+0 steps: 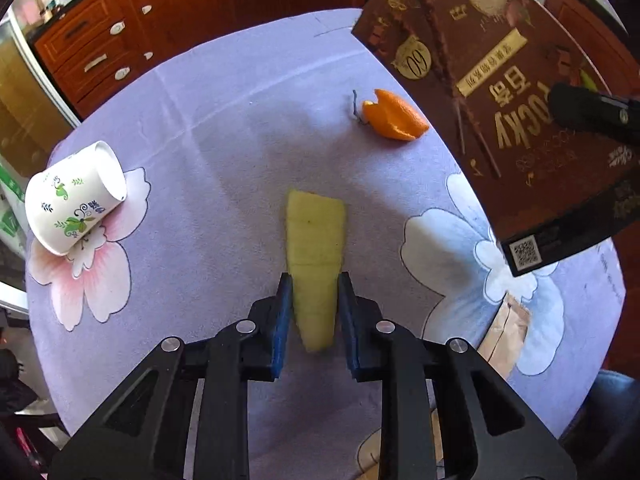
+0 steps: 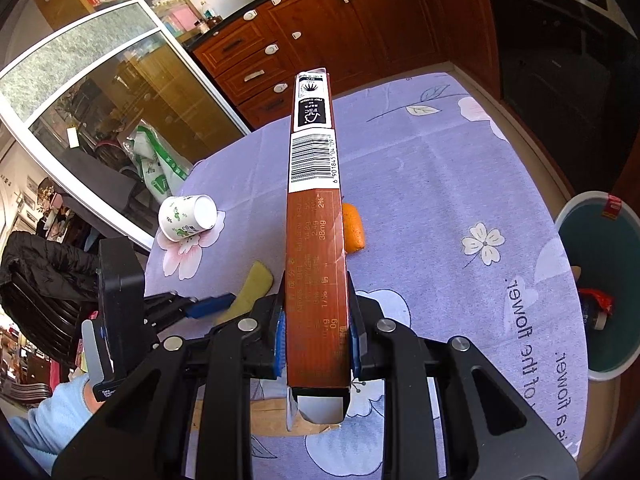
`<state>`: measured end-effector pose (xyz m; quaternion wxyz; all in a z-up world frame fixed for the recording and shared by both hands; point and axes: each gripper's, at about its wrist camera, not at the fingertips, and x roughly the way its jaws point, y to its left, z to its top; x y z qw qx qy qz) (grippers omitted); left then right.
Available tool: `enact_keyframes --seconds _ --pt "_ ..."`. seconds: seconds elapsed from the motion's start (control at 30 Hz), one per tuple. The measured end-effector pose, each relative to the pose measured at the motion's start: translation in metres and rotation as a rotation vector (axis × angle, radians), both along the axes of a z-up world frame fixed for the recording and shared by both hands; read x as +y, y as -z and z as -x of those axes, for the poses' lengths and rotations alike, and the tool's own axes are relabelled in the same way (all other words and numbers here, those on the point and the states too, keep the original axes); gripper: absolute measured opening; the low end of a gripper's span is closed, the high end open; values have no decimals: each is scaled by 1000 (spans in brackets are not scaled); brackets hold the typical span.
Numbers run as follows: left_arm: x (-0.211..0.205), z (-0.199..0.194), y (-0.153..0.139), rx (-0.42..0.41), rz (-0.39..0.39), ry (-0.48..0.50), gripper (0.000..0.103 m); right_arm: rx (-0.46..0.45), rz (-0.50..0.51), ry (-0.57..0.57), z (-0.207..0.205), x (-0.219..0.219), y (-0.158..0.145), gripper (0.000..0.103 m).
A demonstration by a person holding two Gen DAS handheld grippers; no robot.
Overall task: Collect trash
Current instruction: 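Lift the Pocky box with the right gripper while the left gripper grasps the pale rind, then carry the rind and the Pocky box with both grippers over the teal bin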
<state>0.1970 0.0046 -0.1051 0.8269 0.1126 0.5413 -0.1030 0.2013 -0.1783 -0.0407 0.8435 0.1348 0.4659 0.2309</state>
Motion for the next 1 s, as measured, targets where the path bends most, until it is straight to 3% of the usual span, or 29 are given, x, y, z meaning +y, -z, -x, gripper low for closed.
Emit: enact_keyframes --seconds 0.07,0.27,0.53,1.0 --pt "-4 7 -2 -7 -27 9 23 -2 0 5 0 -4 -1 22" --pt "8 16 -25 -23 52 -65 23 -5 -8 14 3 -7 -3 22" --pt "-28 23 -63 -98 70 -6 23 -41 -30 73 16 -33 -17 22" --pt "-153 9 -86 -96 76 205 23 -107 -34 341 51 -175 -35 22"
